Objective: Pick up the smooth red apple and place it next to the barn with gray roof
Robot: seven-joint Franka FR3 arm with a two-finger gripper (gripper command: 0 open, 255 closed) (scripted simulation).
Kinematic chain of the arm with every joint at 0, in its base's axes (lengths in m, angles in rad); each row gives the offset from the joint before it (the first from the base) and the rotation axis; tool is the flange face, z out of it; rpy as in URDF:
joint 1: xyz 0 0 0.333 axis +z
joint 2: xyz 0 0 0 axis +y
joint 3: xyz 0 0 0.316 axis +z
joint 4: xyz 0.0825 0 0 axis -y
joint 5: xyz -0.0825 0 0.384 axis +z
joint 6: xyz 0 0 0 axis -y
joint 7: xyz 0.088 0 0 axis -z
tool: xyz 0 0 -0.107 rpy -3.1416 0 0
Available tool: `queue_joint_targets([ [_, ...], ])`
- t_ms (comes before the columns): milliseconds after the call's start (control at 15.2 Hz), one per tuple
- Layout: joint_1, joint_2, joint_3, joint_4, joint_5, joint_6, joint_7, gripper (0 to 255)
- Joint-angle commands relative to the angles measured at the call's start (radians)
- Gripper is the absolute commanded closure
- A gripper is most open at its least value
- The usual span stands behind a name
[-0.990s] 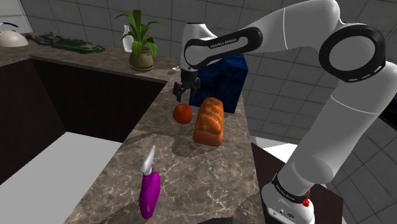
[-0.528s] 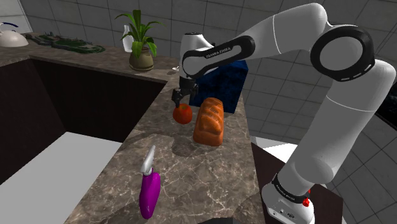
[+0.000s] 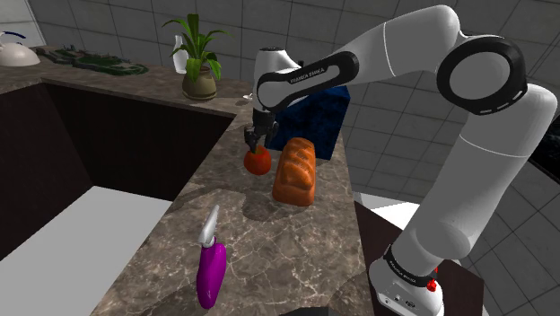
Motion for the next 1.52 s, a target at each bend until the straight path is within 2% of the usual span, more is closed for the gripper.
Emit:
queue_joint_targets([
  [0,0.0,0.0,0.0,0.0,0.0,0.0,0.0,255],
  [528,0.0,0.0,0.0,0.0,0.0,0.0,0.0,255],
  [1452,-0.001,-0.06,0.001,0.119,0.01,-0.178,-0.008,255],
])
